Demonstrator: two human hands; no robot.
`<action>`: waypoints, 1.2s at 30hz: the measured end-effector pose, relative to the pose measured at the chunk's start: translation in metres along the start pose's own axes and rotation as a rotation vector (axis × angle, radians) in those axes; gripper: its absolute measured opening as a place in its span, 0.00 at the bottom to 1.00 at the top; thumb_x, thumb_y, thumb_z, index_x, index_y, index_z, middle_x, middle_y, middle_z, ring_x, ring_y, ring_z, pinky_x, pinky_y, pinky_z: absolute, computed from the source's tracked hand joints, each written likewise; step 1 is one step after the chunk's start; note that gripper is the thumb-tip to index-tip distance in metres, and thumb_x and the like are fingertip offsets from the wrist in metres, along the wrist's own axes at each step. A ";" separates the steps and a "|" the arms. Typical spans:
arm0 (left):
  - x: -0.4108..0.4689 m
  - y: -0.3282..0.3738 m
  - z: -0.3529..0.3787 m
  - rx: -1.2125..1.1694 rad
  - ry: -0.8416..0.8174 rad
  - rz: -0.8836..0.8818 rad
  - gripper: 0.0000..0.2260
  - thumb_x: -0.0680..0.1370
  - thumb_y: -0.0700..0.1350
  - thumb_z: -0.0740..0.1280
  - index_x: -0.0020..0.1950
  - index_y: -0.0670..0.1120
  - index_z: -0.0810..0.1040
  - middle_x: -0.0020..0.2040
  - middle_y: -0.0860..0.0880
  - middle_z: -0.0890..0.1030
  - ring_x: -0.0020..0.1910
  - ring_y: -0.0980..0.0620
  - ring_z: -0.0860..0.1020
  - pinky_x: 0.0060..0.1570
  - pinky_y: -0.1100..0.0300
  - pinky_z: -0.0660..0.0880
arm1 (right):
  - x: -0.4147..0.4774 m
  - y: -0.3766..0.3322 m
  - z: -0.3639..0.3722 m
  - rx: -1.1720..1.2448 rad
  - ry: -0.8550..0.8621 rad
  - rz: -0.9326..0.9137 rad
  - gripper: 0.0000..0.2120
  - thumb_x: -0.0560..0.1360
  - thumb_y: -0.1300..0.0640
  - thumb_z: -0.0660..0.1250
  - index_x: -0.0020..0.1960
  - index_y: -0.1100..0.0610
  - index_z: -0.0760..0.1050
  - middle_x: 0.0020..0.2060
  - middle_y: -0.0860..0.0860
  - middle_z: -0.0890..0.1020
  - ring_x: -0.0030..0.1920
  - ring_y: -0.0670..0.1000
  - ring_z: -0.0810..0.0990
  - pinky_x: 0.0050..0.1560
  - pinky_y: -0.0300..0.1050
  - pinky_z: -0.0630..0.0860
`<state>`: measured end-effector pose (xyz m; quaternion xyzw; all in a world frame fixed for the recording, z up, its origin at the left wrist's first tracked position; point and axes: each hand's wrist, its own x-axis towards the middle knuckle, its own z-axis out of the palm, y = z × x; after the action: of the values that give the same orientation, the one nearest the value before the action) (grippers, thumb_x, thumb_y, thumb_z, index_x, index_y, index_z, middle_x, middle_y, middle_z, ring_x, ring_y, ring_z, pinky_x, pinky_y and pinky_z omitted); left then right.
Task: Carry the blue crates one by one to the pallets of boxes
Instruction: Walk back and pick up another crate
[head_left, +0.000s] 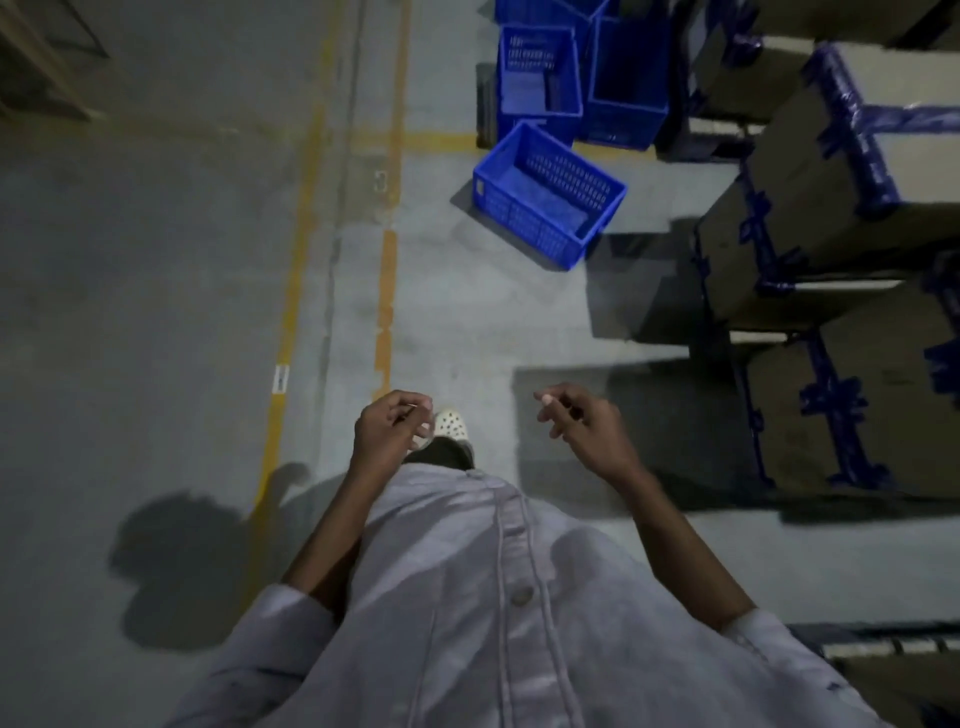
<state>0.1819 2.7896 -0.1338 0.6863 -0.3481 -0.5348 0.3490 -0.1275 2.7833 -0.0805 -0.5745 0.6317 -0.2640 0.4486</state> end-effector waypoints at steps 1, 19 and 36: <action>0.028 0.018 -0.001 0.006 -0.017 0.005 0.02 0.86 0.40 0.75 0.56 0.44 0.88 0.46 0.43 0.91 0.40 0.48 0.86 0.41 0.55 0.78 | 0.024 -0.010 -0.002 0.006 0.006 0.013 0.10 0.88 0.54 0.68 0.62 0.56 0.86 0.46 0.51 0.90 0.40 0.53 0.87 0.41 0.36 0.79; 0.404 0.255 0.094 0.170 -0.246 -0.023 0.03 0.86 0.41 0.74 0.55 0.47 0.88 0.46 0.47 0.91 0.40 0.50 0.86 0.42 0.54 0.77 | 0.420 -0.055 -0.107 0.139 0.131 0.171 0.08 0.88 0.49 0.69 0.61 0.48 0.86 0.45 0.48 0.89 0.39 0.47 0.86 0.42 0.37 0.79; 0.700 0.465 0.235 0.282 -0.513 0.000 0.04 0.86 0.42 0.75 0.56 0.42 0.87 0.45 0.40 0.90 0.37 0.51 0.83 0.35 0.61 0.78 | 0.686 -0.073 -0.176 0.461 0.646 0.444 0.13 0.82 0.35 0.70 0.57 0.42 0.85 0.51 0.47 0.89 0.46 0.47 0.86 0.51 0.50 0.82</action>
<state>0.0342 1.9297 -0.1251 0.5704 -0.4957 -0.6374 0.1508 -0.2024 2.0759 -0.1187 -0.1986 0.7718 -0.4608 0.3907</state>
